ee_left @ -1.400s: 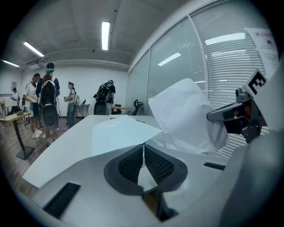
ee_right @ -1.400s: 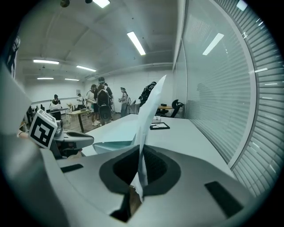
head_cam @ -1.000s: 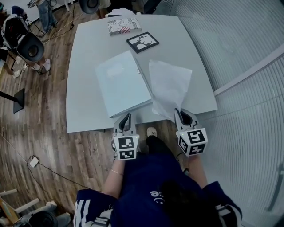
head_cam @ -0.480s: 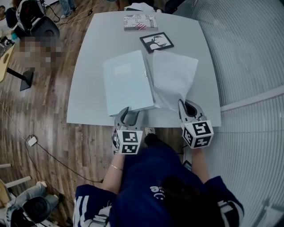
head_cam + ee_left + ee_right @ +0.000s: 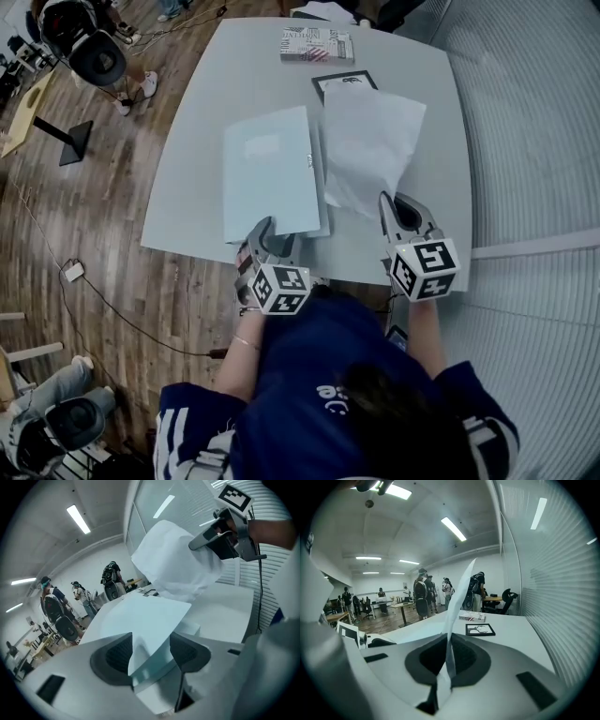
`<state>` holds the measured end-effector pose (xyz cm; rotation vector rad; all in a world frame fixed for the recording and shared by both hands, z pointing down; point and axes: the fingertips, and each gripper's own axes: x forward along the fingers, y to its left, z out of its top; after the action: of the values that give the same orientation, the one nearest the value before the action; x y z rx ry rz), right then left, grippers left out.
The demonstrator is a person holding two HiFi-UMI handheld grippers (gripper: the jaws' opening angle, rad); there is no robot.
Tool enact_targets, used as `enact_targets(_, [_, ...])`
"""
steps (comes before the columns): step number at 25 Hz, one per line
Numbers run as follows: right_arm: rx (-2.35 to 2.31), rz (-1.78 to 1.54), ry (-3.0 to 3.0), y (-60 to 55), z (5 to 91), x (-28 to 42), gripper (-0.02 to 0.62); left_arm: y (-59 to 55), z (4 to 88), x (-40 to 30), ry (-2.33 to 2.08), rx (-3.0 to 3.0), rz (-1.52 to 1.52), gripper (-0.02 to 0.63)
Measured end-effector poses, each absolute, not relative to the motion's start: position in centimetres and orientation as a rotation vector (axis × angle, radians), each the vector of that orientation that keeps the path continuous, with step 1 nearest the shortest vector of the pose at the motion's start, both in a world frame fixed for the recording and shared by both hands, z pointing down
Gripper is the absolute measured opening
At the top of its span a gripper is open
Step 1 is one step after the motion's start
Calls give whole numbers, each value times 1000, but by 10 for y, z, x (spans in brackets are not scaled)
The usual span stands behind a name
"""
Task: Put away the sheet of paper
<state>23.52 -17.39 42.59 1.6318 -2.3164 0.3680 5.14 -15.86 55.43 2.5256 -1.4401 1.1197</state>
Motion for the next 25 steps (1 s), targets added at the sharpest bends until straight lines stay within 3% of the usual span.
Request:
enact_targets(8, [1507,364,-2394,-198,429,238,8,-168,523,56,-1569,2514,912,224])
enact_targets(11, [1473,352,-2419,-204,427,233,8,-169,502,44,-1699,2507,831,126])
enact_targets(15, [1446,361,-2443,-211,430,232,8,-173,487,33,-1800,2465,747,72])
enact_targets(25, [1416,376,-2472,-221,422,212,8,-182,449,-10,-1815,2279,350,43])
